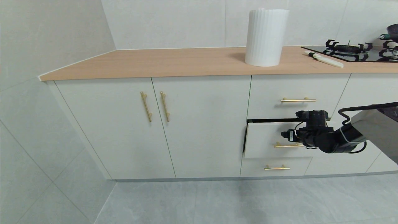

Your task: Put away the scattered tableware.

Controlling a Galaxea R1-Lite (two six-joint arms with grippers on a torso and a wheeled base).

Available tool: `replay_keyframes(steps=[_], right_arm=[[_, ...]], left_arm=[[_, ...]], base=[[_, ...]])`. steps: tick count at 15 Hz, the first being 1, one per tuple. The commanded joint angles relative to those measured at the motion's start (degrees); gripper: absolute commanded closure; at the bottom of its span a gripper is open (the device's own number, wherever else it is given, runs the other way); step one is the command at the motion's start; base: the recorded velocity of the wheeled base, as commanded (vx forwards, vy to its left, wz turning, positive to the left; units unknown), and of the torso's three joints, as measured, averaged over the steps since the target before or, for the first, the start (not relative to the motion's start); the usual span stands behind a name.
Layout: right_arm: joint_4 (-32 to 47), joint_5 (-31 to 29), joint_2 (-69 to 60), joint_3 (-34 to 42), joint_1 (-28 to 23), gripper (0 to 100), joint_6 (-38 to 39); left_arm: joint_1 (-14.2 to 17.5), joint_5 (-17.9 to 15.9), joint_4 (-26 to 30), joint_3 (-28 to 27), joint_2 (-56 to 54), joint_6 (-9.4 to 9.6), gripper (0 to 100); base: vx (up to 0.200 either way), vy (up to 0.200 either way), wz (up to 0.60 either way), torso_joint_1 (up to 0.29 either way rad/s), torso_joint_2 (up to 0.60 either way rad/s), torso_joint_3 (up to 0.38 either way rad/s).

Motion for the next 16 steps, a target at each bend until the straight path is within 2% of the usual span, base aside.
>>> replay_keyframes(steps=[1, 4, 16], right_arm=[[-4.1, -0.6, 2.6, -0.3, 0.2, 0, 0.0], [-12.4, -3.1, 5.5, -0.8, 0.4, 0, -0.2], [-15.0, -4.3, 7.6, -5.9, 0.5, 0, 2.9]], left_arm=[[0.0, 0.1, 0.0, 0.0, 0.1, 0.03, 0], [0.0, 0.0, 0.0, 0.0, 0.1, 0.03, 0], [0.0, 0.1, 0.0, 0.0, 0.1, 0.03, 0]], base=[[0.0, 0.0, 0.0, 0.0, 0.0, 0.0], [0.0, 0.0, 0.0, 0.0, 0.0, 0.0], [0.0, 0.0, 0.0, 0.0, 0.0, 0.0]])
